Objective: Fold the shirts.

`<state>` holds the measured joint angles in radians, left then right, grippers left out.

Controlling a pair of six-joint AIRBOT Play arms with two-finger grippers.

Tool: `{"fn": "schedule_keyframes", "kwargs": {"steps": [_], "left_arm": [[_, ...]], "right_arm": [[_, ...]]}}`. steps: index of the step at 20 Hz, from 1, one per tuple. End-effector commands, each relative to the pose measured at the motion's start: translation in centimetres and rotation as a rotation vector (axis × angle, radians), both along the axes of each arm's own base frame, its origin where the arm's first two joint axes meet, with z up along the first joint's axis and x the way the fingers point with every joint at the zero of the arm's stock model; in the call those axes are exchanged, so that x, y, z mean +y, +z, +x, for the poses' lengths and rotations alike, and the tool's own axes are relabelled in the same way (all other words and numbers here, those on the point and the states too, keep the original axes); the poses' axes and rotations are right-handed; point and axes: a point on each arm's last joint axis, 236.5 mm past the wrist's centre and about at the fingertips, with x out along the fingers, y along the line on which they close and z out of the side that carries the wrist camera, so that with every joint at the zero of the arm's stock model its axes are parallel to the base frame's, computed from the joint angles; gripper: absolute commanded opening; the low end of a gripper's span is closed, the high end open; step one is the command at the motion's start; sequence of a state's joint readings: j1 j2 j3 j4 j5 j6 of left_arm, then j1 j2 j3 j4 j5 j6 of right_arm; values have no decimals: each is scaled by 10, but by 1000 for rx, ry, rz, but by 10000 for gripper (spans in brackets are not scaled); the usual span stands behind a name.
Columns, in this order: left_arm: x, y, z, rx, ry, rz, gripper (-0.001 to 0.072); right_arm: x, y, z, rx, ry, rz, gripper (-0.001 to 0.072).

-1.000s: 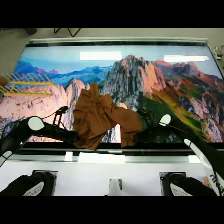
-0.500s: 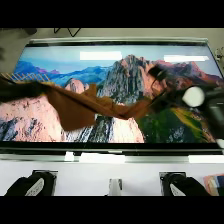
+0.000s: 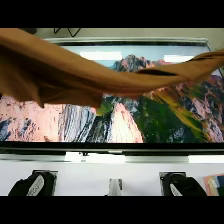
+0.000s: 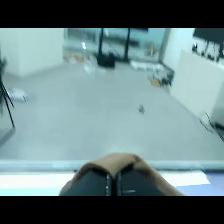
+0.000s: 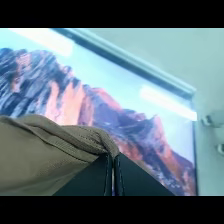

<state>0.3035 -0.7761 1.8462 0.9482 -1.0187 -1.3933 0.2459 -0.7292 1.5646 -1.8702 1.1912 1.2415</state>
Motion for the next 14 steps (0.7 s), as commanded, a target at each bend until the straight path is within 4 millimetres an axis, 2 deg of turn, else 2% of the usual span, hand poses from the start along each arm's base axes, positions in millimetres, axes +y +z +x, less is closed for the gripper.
{"fn": "schedule_keyframes", "kwargs": {"steps": [1, 3, 5, 7, 8, 10, 12, 14], "left_arm": [[27, 8, -11, -26, 148, 71, 37], [41, -19, -1, 86, 192, 98, 37], [42, -46, 10, 187, 178, 103, 37], [34, -77, 25, 271, 116, 68, 37], [27, -98, 35, 322, 71, 38, 37], [12, -153, 53, 453, -16, -13, 37], [-5, -215, 69, 588, -85, -41, 37], [-22, -260, 80, 658, -131, -57, 37]], "right_arm": [[-33, 7, -20, -3, -109, -51, 25], [-37, -7, -26, 63, -129, -57, 25], [-39, -23, -30, 135, -140, -55, 26], [-38, -53, -27, 265, -149, -82, 25], [-37, -75, -21, 354, -147, -115, 25], [-26, -129, 5, 506, -127, -157, 26], [-4, -196, 48, 596, -74, -173, 26], [18, -254, 98, 602, -67, -110, 27]]}}
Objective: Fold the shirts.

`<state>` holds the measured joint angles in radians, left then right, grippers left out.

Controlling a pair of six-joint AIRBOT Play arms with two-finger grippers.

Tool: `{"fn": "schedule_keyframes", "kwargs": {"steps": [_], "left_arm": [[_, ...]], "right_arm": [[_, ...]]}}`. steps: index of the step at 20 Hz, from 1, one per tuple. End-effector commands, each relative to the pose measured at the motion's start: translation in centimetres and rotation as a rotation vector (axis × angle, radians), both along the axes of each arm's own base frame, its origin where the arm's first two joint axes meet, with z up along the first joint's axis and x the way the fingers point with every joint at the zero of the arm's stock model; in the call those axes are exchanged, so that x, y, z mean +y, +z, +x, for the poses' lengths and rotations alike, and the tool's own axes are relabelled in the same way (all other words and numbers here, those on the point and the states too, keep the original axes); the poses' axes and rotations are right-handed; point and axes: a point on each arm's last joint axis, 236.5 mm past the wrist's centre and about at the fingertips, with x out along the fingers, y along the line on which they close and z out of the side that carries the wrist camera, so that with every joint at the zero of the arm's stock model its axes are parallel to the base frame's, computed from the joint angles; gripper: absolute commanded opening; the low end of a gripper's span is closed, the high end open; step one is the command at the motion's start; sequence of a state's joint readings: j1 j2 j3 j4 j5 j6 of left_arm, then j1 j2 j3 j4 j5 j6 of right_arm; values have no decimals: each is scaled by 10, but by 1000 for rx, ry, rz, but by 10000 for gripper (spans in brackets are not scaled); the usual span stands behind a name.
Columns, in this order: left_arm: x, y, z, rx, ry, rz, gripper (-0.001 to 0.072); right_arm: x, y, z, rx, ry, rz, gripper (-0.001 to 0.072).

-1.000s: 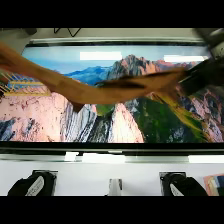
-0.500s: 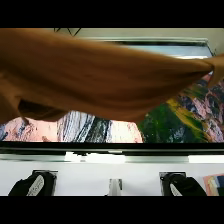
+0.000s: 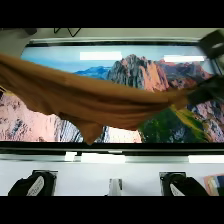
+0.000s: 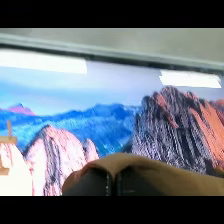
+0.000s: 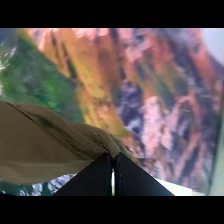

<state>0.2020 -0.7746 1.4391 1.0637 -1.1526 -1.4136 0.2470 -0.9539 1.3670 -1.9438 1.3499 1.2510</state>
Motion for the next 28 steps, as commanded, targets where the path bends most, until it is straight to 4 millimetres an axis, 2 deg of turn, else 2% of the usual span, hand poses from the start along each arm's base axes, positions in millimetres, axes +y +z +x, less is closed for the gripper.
{"fn": "schedule_keyframes", "kwargs": {"steps": [1, 3, 6, 7, 8, 9, 11, 12, 14, 15, 16, 19, 22, 23, 25, 28], "left_arm": [[-32, -81, 15, 141, -82, -61, 37], [-45, -101, 16, 173, -113, -70, 38], [-52, -112, 15, 196, -130, -71, 38], [-52, -112, 16, 194, -129, -72, 38], [-52, -111, 16, 191, -128, -72, 38], [-52, -111, 16, 191, -128, -71, 38], [-52, -111, 16, 191, -128, -72, 38], [-52, -111, 16, 191, -128, -71, 38], [-52, -111, 16, 191, -128, -72, 38], [-52, -111, 16, 192, -128, -72, 38], [-52, -111, 16, 191, -128, -72, 38], [-52, -111, 16, 191, -128, -72, 38], [-52, -111, 15, 190, -128, -73, 38], [-52, -110, 15, 188, -128, -73, 38], [-52, -108, 14, 183, -128, -72, 39], [-52, -106, 12, 175, -129, -72, 38]], "right_arm": [[34, -97, 66, 54, -39, 108, 27], [60, -139, 93, 67, -123, 267, 26], [100, -179, 102, 140, -167, 465, 29], [109, -185, 103, 156, -171, 507, 123], [114, -185, 104, 160, -159, 523, 301], [114, -180, 103, 163, -98, 481, 389], [98, -165, 96, 185, 11, 398, 411], [85, -162, 92, 206, 17, 418, 441], [65, -167, 73, 318, -5, 572, 447], [65, -172, 57, 400, -9, 677, 517], [72, -180, 45, 459, -1, 752, 556], [105, -228, 13, 600, -5, 830, 555], [152, -269, 5, 675, 2, 878, 561], [165, -277, 6, 688, 1, 898, 605], [184, -291, 9, 704, -26, 948, 607], [195, -305, 11, 728, -70, 990, 607]]}}
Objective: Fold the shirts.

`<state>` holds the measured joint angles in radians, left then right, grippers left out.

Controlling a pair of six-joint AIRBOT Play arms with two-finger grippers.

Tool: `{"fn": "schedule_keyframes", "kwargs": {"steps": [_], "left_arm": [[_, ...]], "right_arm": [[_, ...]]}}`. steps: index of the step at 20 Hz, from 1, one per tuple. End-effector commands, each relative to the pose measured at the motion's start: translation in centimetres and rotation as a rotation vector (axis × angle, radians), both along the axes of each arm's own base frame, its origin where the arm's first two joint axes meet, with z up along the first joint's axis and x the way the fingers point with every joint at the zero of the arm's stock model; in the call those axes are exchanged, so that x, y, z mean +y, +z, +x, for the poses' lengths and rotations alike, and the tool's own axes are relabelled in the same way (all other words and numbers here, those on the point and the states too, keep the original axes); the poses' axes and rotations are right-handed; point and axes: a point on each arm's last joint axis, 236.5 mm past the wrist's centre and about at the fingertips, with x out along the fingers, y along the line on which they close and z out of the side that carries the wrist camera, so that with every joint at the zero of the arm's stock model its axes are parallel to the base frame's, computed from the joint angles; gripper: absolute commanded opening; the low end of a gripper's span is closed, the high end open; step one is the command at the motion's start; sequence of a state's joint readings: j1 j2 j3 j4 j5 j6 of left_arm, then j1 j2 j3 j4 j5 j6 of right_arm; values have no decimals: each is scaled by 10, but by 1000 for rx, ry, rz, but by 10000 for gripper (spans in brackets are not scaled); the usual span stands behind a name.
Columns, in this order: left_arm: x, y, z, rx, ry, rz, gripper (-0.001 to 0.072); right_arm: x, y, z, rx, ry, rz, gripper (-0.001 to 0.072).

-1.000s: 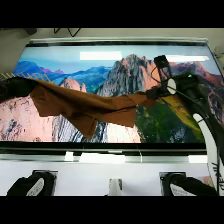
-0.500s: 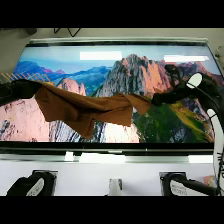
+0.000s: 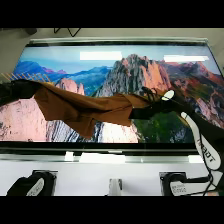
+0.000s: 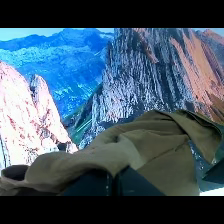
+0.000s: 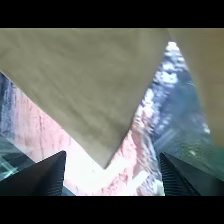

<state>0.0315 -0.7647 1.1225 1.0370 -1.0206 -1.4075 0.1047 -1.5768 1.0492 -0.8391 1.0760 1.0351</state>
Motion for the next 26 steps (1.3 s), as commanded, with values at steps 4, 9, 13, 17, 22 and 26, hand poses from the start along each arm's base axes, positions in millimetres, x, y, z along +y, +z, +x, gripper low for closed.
{"fn": "schedule_keyframes", "kwargs": {"steps": [4, 9, 13, 17, 22, 26], "left_arm": [[-8, 9, -4, -14, -15, -40, 38], [-9, 10, -4, -15, -19, -48, 38], [-12, 23, -5, -42, -26, -61, 38], [-2, 116, -7, -314, -22, 38, 37], [13, 326, -87, -846, 88, -73, 37], [14, 416, -176, -1124, 93, -155, 37]], "right_arm": [[37, -26, -1, 54, -58, 31, 608], [63, -23, 10, 17, -116, 61, 269], [72, 4, 19, -114, 9, 101, 22], [27, 166, 66, -579, 179, 29, 23], [-116, 515, 4, -1477, -147, -348, 23], [-152, 635, -152, -1869, -367, -563, 23]]}}
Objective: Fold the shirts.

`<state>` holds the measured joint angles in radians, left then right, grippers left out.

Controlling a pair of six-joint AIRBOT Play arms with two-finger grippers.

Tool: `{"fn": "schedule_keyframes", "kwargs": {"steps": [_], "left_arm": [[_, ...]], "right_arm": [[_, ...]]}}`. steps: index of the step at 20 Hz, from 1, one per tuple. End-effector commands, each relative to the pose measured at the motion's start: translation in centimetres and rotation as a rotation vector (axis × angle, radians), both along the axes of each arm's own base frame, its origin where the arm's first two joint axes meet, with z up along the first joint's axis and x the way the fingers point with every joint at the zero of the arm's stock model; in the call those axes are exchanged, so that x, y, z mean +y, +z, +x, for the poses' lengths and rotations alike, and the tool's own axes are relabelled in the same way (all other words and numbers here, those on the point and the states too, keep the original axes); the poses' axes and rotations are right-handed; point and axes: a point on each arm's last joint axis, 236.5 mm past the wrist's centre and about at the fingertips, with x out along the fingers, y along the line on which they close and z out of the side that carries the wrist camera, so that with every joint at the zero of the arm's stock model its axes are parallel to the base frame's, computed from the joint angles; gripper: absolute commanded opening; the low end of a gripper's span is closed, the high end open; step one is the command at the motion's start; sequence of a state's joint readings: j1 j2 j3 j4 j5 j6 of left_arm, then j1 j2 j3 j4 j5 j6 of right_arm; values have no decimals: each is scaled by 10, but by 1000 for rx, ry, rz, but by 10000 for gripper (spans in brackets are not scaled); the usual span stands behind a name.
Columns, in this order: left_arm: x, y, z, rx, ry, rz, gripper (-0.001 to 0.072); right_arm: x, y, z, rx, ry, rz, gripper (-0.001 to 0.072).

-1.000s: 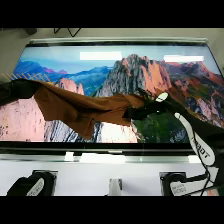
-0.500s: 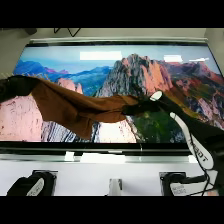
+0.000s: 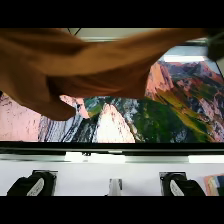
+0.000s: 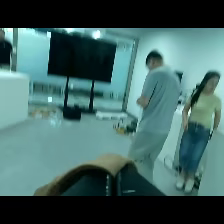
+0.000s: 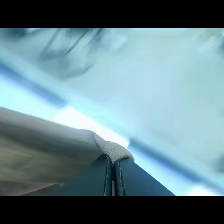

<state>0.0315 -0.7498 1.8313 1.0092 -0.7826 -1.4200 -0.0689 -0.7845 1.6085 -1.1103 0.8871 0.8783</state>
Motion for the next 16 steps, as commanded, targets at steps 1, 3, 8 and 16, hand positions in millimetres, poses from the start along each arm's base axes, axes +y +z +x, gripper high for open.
{"fn": "schedule_keyframes", "kwargs": {"steps": [1, 3, 8, 16], "left_arm": [[3, 68, -73, -227, -4, -54, 37], [7, 70, -80, -240, 23, -38, 37], [28, 27, -46, -70, 188, 110, 37], [73, -157, 64, 645, 317, 297, 38]], "right_arm": [[-41, 94, -135, -354, -236, -65, 24], [-52, 97, -161, -378, -296, -59, 24], [-71, 94, -162, -362, -384, -114, 24], [-115, -120, -34, 555, -427, -253, 26]]}}
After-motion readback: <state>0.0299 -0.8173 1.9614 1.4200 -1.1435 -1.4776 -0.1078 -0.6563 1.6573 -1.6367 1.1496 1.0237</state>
